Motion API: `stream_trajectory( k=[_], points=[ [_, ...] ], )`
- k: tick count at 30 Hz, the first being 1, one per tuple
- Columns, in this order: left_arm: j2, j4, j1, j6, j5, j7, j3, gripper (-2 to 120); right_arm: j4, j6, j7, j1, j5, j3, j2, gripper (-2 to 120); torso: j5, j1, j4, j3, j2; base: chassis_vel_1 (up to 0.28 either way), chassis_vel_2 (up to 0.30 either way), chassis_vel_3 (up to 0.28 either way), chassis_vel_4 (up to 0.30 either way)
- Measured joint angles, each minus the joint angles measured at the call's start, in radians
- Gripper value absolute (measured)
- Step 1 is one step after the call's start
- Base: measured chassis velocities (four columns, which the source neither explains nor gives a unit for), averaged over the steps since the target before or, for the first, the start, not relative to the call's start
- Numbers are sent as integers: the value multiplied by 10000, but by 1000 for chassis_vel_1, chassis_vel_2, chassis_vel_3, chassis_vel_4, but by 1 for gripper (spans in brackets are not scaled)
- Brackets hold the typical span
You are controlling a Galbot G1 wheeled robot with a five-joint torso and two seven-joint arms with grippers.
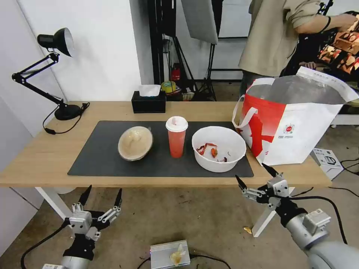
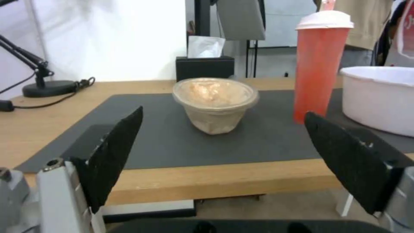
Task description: Pick up the trash from the table and place it into the takeout bag.
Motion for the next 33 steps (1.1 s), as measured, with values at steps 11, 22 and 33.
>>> stream_trajectory(
  k=[11, 22, 33],
  points=[
    [-47, 86, -116, -128, 24, 215, 161, 100, -605, -389, 38, 1994, 1664, -642, -2733, 100, 0, 1, -1, 1, 0, 0, 0, 0, 0],
    [-67, 277, -233, -151, 21, 334, 192, 100, -1304, -894, 14, 4770, 3129, -2170, -3860, 100, 0, 1, 1, 1, 0, 0, 0, 0, 0],
    [-125, 568, -405, -151, 10, 466, 246, 100, -2232, -2496, -479, 8795, 5330, -5354, -4206, 100, -1, 1, 1, 1, 0, 0, 0, 0, 0]
  ],
)
